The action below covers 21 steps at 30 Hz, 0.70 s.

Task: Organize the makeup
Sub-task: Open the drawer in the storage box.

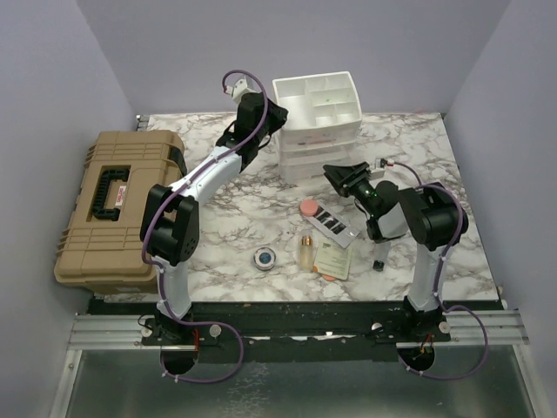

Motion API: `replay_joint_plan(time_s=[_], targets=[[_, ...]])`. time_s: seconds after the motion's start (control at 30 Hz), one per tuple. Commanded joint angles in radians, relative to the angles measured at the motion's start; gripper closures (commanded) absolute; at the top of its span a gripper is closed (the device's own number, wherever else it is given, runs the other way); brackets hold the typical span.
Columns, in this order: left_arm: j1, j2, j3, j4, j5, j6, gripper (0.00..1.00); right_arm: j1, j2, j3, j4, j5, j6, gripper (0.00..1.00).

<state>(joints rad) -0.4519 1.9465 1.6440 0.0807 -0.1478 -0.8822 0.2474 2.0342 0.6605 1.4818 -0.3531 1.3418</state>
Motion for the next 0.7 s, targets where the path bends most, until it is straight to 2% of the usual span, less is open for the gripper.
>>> replay_joint_plan(time_s=[0.0, 0.43, 0.5, 0.6, 0.67], targets=[[0.005, 0.026, -0.002, -0.025, -0.017, -0.034, 0.99, 0.007, -0.056, -0.039, 0.26, -0.011, -0.006, 0.47], [0.005, 0.004, -0.026, -0.024, -0.027, -0.021, 0.99, 0.01, -0.131, -0.147, 0.259, 0.033, 0.022, 0.46], [0.005, 0.0, -0.03, -0.024, -0.023, -0.016, 0.98, 0.01, -0.164, -0.183, 0.258, 0.037, -0.001, 0.42], [0.006, -0.007, -0.036, -0.024, -0.009, -0.004, 0.98, 0.007, -0.239, -0.259, 0.247, 0.043, -0.043, 0.4], [0.005, -0.012, -0.041, -0.024, -0.002, 0.007, 0.96, -0.003, -0.313, -0.302, 0.169, 0.058, -0.075, 0.38]])
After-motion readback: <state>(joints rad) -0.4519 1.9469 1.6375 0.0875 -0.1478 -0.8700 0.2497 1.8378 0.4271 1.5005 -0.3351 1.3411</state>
